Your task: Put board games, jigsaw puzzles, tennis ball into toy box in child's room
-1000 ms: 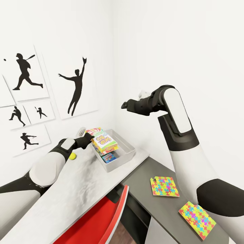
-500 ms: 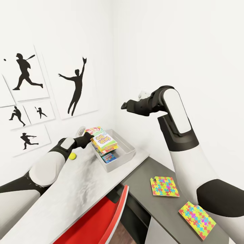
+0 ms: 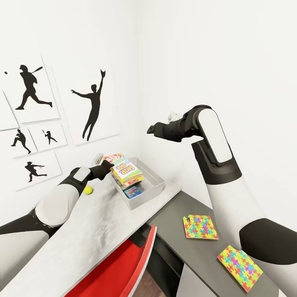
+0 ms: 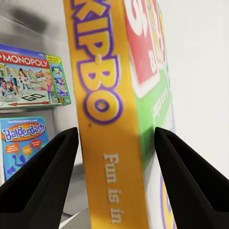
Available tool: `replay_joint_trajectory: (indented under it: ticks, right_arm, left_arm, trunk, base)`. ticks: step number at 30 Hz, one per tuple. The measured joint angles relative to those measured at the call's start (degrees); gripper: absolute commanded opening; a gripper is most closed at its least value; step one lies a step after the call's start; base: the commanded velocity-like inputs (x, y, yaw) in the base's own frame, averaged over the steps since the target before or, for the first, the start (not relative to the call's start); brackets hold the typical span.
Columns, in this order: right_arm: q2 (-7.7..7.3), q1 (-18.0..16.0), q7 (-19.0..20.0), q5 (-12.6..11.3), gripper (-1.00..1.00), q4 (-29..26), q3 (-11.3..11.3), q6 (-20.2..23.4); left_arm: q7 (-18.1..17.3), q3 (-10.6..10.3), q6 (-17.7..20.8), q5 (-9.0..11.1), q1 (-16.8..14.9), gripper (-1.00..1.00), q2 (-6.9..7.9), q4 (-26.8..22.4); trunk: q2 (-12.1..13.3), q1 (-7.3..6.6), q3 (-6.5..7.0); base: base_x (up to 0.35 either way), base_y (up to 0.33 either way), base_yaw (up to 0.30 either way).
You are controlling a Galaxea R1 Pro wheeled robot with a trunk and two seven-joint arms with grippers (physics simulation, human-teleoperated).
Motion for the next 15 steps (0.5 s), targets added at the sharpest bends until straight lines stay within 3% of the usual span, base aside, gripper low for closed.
replay_joint_trajectory:
  ticks: [15]
  right_arm:
    - [0.03,0.0,0.0,0.0,1.00,0.1,0.0,0.1]
  left_arm:
    - [-0.1,0.0,0.0,0.1,-0.1,-1.00,-0.18,-0.1]
  trunk:
    - [0.0,0.00,0.00]
  base:
    - [0.000,0.000,0.000]
